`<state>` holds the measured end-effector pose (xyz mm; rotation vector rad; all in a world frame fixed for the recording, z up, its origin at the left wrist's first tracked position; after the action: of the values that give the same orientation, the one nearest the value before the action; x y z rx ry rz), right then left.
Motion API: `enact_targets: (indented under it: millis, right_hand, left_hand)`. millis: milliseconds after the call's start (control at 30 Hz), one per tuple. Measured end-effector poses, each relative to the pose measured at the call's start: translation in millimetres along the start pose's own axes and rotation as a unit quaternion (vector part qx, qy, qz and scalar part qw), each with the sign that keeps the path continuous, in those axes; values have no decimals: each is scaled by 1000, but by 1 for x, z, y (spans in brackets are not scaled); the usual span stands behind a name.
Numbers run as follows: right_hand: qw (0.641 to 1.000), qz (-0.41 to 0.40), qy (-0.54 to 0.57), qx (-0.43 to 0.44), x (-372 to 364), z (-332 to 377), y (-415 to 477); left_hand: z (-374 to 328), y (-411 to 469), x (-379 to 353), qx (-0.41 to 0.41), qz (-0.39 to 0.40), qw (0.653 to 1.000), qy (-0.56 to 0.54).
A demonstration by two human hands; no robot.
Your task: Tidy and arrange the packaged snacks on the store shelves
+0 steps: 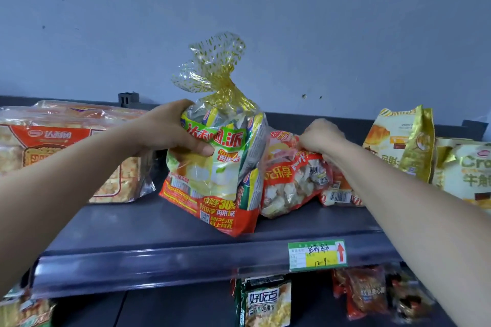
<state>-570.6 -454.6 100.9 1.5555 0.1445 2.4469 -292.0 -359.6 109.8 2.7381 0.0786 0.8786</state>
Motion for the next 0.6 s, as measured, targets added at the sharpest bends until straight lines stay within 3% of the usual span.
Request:
enact_targets:
  millis: [133, 233, 300, 400, 500, 600]
  right_hand:
    - [991, -123, 44, 37, 15, 0, 5]
    - [944, -277, 153, 97, 26, -4, -11]
    - [914, -331, 200, 126, 28, -7, -15]
    - [923, -265, 251, 126, 18, -13, 9]
    - [962, -113, 216, 124, -14, -17, 33]
    - [969, -39, 184, 162, -25, -19, 42]
  left_hand:
    - [5, 8, 0, 16, -29, 999, -7]
    - [4, 12, 3, 33, -92, 995, 13]
    - [3, 14, 2, 40, -133, 990, 10]
    - [-2, 20, -16, 36, -147, 988, -20]
    - [-13, 30, -41, 26, -154, 988, -4]
    - [-32, 39, -63, 17, -173, 983, 60]
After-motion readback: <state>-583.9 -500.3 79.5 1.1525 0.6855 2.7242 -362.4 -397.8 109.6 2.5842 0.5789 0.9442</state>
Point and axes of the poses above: each hand's wrist, its own y-axis towards the middle knuckle, its own x-axis out of the back of the hand, z = x × y, the point moved 10 cm from there along y, towards the middle knuckle, and after that the axes turned 1 degree about -y, right-handed, at the moved point
